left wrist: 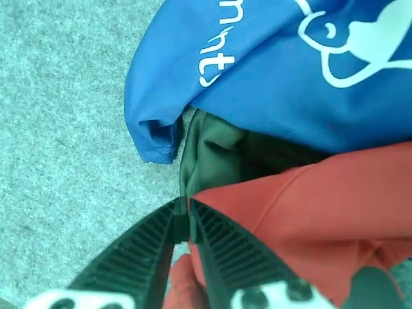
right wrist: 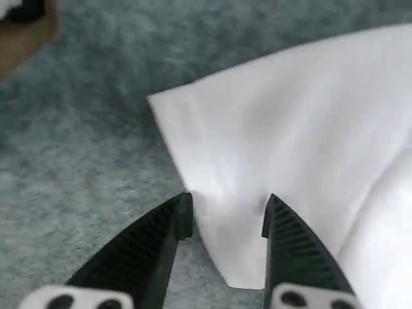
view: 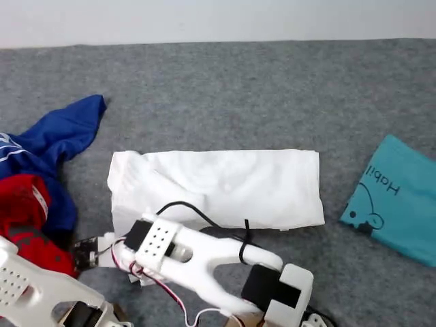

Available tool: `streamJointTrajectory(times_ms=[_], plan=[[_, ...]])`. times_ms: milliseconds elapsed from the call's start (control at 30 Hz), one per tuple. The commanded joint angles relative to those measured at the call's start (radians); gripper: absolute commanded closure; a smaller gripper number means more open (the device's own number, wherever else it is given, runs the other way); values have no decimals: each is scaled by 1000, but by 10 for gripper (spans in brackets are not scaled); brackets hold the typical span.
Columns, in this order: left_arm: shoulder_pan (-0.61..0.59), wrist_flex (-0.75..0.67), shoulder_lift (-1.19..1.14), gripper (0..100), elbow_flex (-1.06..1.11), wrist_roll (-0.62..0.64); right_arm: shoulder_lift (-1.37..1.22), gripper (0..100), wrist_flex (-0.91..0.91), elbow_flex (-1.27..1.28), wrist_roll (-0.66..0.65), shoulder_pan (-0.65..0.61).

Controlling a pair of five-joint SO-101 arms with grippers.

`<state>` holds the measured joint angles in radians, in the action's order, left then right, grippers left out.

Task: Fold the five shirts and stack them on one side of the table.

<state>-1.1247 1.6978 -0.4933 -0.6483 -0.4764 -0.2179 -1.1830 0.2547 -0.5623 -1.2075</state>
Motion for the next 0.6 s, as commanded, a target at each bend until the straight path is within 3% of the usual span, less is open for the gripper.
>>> streamJointTrajectory(times_ms=[0,300,467,567], plan=[[3,5,48,992,-8,-11,-2,809,-45,-60,-11,-28],[3,5,48,992,-8,-11,-133,812,-56,-117,-9,-27],[3,5,48,992,-8,-11,-162,940,-56,-193,-9,-12],[3,5,48,992,-8,-12,-142,965,-56,-226,-8,12]])
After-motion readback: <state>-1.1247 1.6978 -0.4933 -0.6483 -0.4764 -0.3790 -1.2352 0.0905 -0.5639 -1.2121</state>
